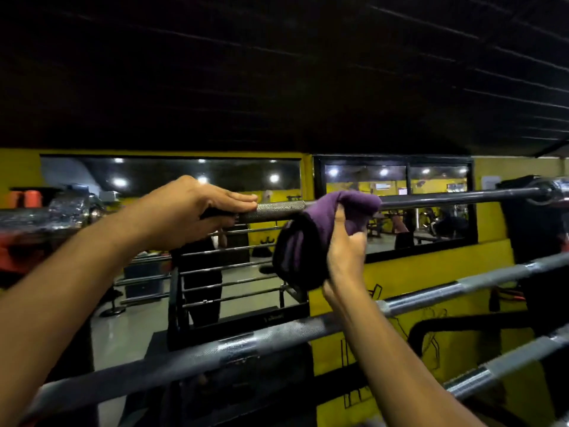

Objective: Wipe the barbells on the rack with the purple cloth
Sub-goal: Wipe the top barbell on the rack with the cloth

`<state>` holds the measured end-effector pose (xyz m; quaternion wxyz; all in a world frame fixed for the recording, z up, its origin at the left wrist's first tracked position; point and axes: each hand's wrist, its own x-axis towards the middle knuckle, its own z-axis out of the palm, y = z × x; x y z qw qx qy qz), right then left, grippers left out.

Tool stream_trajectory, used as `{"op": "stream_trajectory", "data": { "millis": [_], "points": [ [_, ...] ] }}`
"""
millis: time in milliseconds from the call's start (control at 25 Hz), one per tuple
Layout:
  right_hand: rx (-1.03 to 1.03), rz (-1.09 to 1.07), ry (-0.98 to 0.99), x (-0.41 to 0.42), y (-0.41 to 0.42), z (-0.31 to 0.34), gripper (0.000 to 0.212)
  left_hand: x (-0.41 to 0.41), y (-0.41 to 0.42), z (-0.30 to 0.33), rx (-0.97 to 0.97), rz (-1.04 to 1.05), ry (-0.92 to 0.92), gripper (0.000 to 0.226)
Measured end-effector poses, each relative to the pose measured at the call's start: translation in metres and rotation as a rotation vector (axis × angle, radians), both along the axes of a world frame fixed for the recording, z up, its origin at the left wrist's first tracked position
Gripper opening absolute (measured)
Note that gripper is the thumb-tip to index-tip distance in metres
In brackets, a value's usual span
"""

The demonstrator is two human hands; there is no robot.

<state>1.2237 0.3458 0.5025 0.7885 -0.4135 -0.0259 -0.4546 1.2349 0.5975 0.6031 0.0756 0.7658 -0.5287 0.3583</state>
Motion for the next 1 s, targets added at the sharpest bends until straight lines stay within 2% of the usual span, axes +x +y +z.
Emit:
{"op": "stream_trajectory", "data": {
  "millis": [40,80,200,360,480,640,720,800,880,960,1000],
  "points": [
    [-0.045,-0.021,0.024,-0.016,-0.003,-0.005,0.087,0.0,0.0,-0.001,-0.004,0.015,0.008,0.053],
    [-0.15,-0.051,0.032,-0.029,-0.009,-0.014,0.082,-0.003,0.0,-0.003,-0.007,0.034,0.013,0.053],
    [-0.325,-0.05,0.068,-0.054,-0.036,-0.03,0.044,-0.015,-0.001,-0.011,-0.031,0.123,0.052,0.055],
    [-0.666,-0.112,0.026,-0.096,-0.06,-0.032,0.039,-0.048,-0.004,-0.043,0.013,0.26,0.062,0.065],
    [-0.828,-0.123,-0.045,-0.124,-0.066,-0.034,0.048,-0.097,-0.001,-0.091,-0.046,0.224,0.094,0.058],
    [-1.221,-0.019,0.027,-0.146,-0.054,-0.065,0.023,-0.166,-0.002,-0.185,-0.197,0.261,0.308,0.049],
    [-1.35,0.006,0.05,-0.154,-0.047,-0.091,0.024,-0.199,-0.005,-0.237,-0.319,0.333,0.454,0.045],
    [-1.359,0.16,0.08,-0.171,-0.042,-0.126,0.026,-0.241,-0.011,-0.292,-0.482,0.385,0.618,0.042],
    [-1.232,0.477,0.137,-0.199,-0.037,-0.167,0.025,-0.293,-0.022,-0.348,-0.614,0.452,0.773,0.041],
    [-1.142,0.752,0.197,-0.234,-0.025,-0.215,0.025,-0.354,-0.031,-0.404,-0.675,0.543,0.92,0.037],
    [-1.15,0.807,0.217,-0.252,-0.018,-0.241,0.024,-0.386,-0.034,-0.429,-0.679,0.572,1.002,0.038]
  ]
}}
